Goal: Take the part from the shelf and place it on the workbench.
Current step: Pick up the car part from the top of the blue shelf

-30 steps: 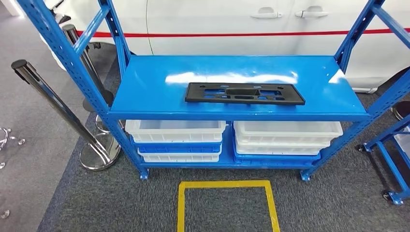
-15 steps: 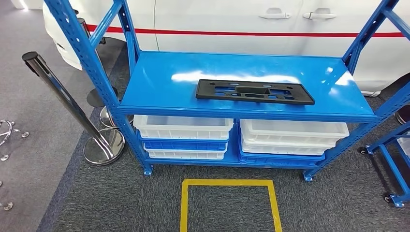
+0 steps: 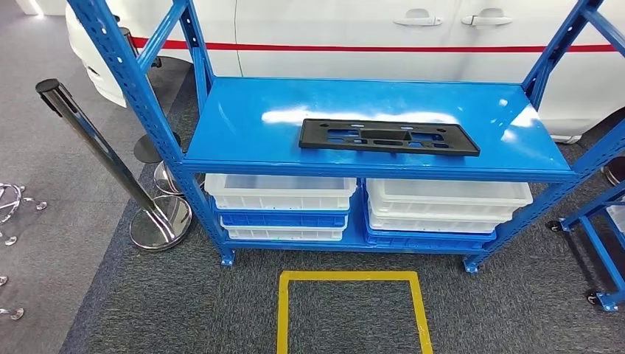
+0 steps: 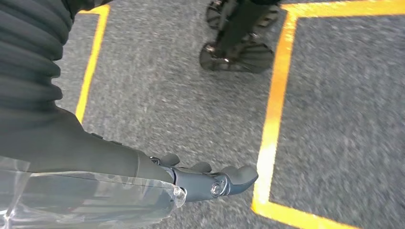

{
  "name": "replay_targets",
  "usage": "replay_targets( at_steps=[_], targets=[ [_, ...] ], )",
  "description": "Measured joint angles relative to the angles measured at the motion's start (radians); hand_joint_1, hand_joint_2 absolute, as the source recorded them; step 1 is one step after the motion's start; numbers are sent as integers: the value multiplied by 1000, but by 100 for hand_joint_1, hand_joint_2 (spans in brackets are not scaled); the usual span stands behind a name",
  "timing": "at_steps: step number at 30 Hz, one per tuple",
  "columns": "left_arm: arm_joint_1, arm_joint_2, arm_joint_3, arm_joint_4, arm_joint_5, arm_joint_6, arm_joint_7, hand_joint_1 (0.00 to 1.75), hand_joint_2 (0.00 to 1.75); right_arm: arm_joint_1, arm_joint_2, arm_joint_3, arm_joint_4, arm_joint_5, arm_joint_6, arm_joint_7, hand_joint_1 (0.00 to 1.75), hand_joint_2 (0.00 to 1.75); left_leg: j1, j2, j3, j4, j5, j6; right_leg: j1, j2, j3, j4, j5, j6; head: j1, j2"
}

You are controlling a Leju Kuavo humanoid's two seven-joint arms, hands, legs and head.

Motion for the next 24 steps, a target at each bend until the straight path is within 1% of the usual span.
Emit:
replay_targets(
  at_steps=[1, 2, 4, 5, 6, 7, 9, 10, 11, 12, 13, 14, 15, 16, 17, 19, 20, 21, 22, 23, 24],
  targets=[
    [-5, -3, 23, 3, -18, 0, -11, 0, 0, -9, 3, -14, 1, 9, 1, -9, 0, 175, 1, 0, -11, 25, -17, -6, -4, -2, 2, -6, 4, -5, 0, 0],
    [-10, -6, 47, 7, -36, -1, -23, 0, 0, -20, 6, -28, 2, 18, 4, -19, 0, 175, 3, 0, -32, 71, -45, -11, -7, -3, 3, -10, 8, -8, 0, 0],
    [-20, -11, 92, 17, -72, -2, -47, 0, 0, -45, 13, -56, 3, 31, 12, -44, 0, 175, 11, -1, -91, 194, -106, -21, -6, -4, 1, -11, 9, -11, -1, 0],
    [-24, -12, 114, 21, -88, -3, -58, 0, 0, -59, 18, -69, 3, 34, 18, -57, 0, 175, 15, 0, -114, 241, -120, -25, -6, -4, 0, -10, 9, -11, -1, 0],
    [-28, -14, 136, 25, -106, -4, -70, 0, 0, -74, 23, -78, 2, 36, 24, -70, 0, 175, 19, 0, -122, 257, -114, -29, -7, -4, 1, -9, 9, -10, -1, 0],
    [-32, -16, 157, 28, -123, -5, -82, 0, 0, -90, 29, -85, -2, 35, 31, -84, 0, 175, 22, 0, -113, 233, -89, -32, -8, -4, 1, -8, 8, -9, -1, 0],
    [-44, -20, 197, 35, -159, -6, -106, 0, 0, -122, 40, -86, -18, 26, 44, -109, 0, 175, 29, 0, -58, 110, -19, -36, -12, -4, 2, -1, 5, -2, -1, 0],
    [-51, -22, 216, 39, -176, -7, -118, 0, 0, -139, 44, -82, -29, 18, 48, -119, 0, 175, 28, -1, -32, 52, 5, -33, -11, -3, 0, 4, 3, 5, 0, 0],
    [-58, -25, 233, 42, -192, -8, -129, 0, 0, -156, 48, -73, -41, 9, 51, -128, 0, 175, 27, -2, -18, 17, 15, -29, -10, -3, -2, 8, 2, 12, 0, 0],
    [-64, -28, 250, 45, -208, -8, -140, 0, 0, -172, 51, -62, -54, 0, 52, -135, 0, 175, 23, -3, -14, 4, 15, -22, -10, -3, -5, 10, 2, 19, 0, 0],
    [-70, -30, 266, 48, -223, -9, -151, 0, 0, -188, 54, -49, -67, -10, 52, -141, 0, 175, 19, -5, -16, 2, 17, -14, -10, -3, -7, 10, 3, 27, 0, 0],
    [-75, -32, 282, 51, -237, -9, -160, 0, 0, -201, 57, -35, -80, -19, 52, -147, 0, 175, 19, -5, -17, -1, 20, -6, -12, -3, -8, 9, 4, 33, 0, 0],
    [-80, -34, 296, 53, -251, -9, -170, 0, 0, -212, 59, -18, -94, -27, 50, -153, 0, 175, 19, -6, -17, -4, 24, 2, -14, -2, -10, 15, -1, 38, 0, 0],
    [-84, -36, 310, 55, -263, -9, -178, 0, 0, -223, 61, 1, -109, -34, 45, -160, 0, 175, 19, -6, -16, -8, 28, 9, -16, -2, -19, 34, -14, 42, 0, 0],
    [-88, -37, 321, 57, -274, -9, -186, 0, 0, -232, 62, 23, -122, -37, 36, -166, 0, 175, 20, -5, -16, -12, 31, 15, -17, -1, -37, 72, -37, 44, 0, 0],
    [-95, -38, 337, 59, -293, -7, -197, 0, 0, -247, 62, 69, -147, -31, 5, -177, 0, 175, 16, -5, -20, -13, 32, 22, -16, 2, -100, 197, -95, 45, 0, 0],
    [-98, -38, 344, 62, -300, -5, -200, 0, 0, -251, 62, 91, -158, -22, -15, -179, 0, 175, 14, -5, -20, -12, 32, 24, -16, 3, -130, 254, -112, 45, 0, 0],
    [-100, -38, 349, 63, -307, -3, -203, 0, 0, -255, 62, 111, -170, -9, -36, -180, 0, 175, 11, -5, -20, -12, 32, 25, -15, 4, -148, 283, -112, 43, 0, 0],
    [-101, -38, 354, 65, -312, -2, -205, 0, 0, -258, 62, 128, -182, 7, -58, -179, 0, 175, 9, -6, -19, -12, 32, 26, -14, 4, -147, 275, -92, 39, 0, 0],
    [-101, -38, 358, 66, -317, -2, -206, 0, 0, -261, 61, 144, -195, 28, -79, -175, 0, 175, 7, -6, -17, -12, 32, 26, -12, 5, -130, 232, -59, 34, 0, 0],
    [-103, -39, 361, 68, -322, -1, -208, 0, 0, -266, 60, 158, -210, 52, -101, -170, 0, 175, 6, -6, -15, -12, 31, 25, -7, 5, -100, 164, -20, 26, 0, 0]
  ],
)
